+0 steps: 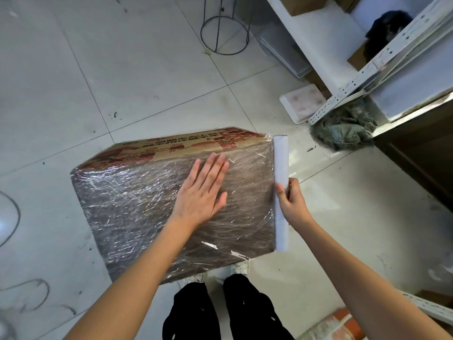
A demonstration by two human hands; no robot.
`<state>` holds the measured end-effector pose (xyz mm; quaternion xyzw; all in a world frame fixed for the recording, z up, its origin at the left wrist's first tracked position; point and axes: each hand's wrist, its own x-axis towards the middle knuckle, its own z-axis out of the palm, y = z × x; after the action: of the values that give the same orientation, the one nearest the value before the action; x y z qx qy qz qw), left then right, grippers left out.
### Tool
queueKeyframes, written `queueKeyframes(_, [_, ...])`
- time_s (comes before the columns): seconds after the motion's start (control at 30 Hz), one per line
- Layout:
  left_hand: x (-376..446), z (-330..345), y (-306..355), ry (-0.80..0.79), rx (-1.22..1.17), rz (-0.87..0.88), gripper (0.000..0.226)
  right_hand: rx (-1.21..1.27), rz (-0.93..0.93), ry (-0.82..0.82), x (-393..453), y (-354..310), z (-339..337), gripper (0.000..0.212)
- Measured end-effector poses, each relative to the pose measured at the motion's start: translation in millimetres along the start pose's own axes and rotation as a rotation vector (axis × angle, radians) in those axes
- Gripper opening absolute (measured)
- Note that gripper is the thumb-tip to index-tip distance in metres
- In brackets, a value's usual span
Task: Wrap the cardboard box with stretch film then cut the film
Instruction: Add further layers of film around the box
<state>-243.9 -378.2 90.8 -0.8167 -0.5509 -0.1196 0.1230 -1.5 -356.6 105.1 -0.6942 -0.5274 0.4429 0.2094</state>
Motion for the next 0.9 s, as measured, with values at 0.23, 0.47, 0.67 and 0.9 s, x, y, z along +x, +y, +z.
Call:
queueKeyframes(0.23, [11.1, 3.1, 4.1, 0.0, -0.026, -0.021, 0.075, 0.055, -0.006, -0.074, 2.3, -0.7, -4.6, 0.015])
queueKeyframes(0.47, [72.9, 18.5, 50.5, -0.02, -0.043, 0.082, 0.069, 0.099, -0.04, -0.09, -5.8, 7.1, -7.7, 0.027])
queueKeyframes(0.67, [78.3, 15.4, 56.5, 0.015, -0.069, 0.088, 0.063, 0.084, -0.072, -0.059, 6.7, 7.5, -1.7, 0.024])
queueKeyframes(0.9, [75.2, 24.8, 75.3, -0.01, -0.043, 0.083, 0.065, 0.093, -0.117, -0.094, 8.3, 10.2, -5.8, 0.027])
